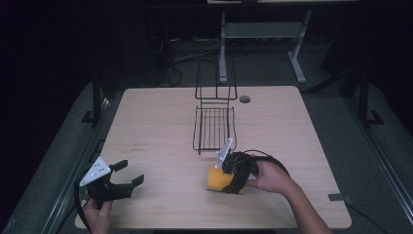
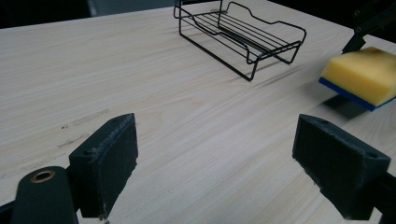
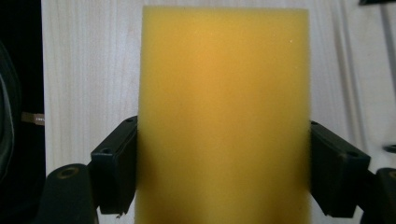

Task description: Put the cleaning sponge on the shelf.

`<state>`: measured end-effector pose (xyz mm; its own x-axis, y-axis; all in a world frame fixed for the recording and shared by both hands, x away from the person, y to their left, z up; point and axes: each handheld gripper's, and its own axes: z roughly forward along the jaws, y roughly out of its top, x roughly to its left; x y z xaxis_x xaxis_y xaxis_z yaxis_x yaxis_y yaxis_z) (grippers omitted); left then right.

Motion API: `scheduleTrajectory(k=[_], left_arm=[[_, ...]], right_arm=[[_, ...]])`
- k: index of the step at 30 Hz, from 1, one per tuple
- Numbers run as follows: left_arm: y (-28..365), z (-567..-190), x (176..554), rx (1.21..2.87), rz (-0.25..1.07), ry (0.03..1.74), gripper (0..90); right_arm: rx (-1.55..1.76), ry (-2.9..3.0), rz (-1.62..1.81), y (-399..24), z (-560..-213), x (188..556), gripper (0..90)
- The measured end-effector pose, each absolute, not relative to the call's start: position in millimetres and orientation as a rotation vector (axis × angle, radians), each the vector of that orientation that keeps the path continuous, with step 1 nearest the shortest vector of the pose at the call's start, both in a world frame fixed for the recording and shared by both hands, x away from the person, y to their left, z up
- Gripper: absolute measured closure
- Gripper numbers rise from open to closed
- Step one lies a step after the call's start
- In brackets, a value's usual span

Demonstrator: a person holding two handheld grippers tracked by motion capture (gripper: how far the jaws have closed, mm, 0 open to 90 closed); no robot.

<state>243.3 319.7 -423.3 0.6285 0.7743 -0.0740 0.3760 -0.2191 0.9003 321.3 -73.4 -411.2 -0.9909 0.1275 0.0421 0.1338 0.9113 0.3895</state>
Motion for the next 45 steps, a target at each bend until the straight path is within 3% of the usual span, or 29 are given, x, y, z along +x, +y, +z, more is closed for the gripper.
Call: scheduleTrajectory(k=[45], left_arm=[[318, -424, 243, 1.857, 0.508, 0.92, 13.4]], right_arm=[[-0.238, -3.014, -0.601, -64, -388, 377, 22.0]])
